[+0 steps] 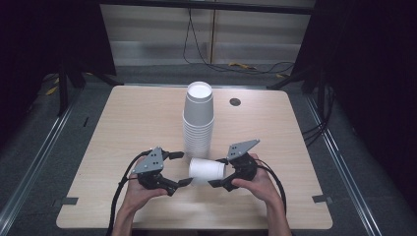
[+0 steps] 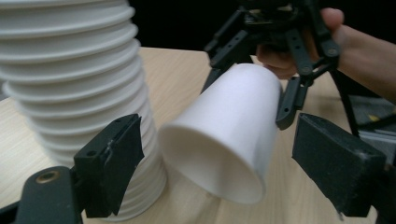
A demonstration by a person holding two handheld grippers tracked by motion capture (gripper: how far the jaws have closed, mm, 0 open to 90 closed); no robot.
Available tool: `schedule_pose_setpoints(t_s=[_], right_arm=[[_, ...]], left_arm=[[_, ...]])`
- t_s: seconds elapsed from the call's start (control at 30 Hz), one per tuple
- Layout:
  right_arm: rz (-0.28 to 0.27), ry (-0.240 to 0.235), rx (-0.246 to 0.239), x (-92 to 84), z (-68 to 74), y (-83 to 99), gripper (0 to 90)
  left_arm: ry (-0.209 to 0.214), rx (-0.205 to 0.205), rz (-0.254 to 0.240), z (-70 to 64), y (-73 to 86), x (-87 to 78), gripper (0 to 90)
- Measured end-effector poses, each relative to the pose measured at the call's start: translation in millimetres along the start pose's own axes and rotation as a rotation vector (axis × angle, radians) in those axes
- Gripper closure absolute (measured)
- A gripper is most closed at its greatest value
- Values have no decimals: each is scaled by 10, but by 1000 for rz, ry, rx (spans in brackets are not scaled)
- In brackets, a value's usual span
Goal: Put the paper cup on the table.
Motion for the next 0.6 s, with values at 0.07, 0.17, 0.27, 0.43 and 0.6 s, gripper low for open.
schedule_pose_setpoints(t_s=[0.07,0.17,0.27,0.43,0.6], right_arm=[[-16,-10,-3,-1,10,21,234],[-43,-1,2,-5,15,43,234],[-87,4,8,-13,8,63,234],[-136,-2,19,0,25,110,232],[-186,-12,30,-13,34,128,232]], left_arm=[[-11,-13,0,-9,50,-23,157],[-29,-36,-31,-18,107,-52,157],[-33,-51,-47,-25,143,-71,157],[-49,-74,-41,-43,171,-71,156],[-29,-67,-46,-96,160,-69,157]])
Point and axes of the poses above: each handheld gripper's, and its own axes: x roughly forward along the jaws, y roughly out of its underside, z roughly to its left, the point moved 6 cm from there along x, roughly forward along the jaws
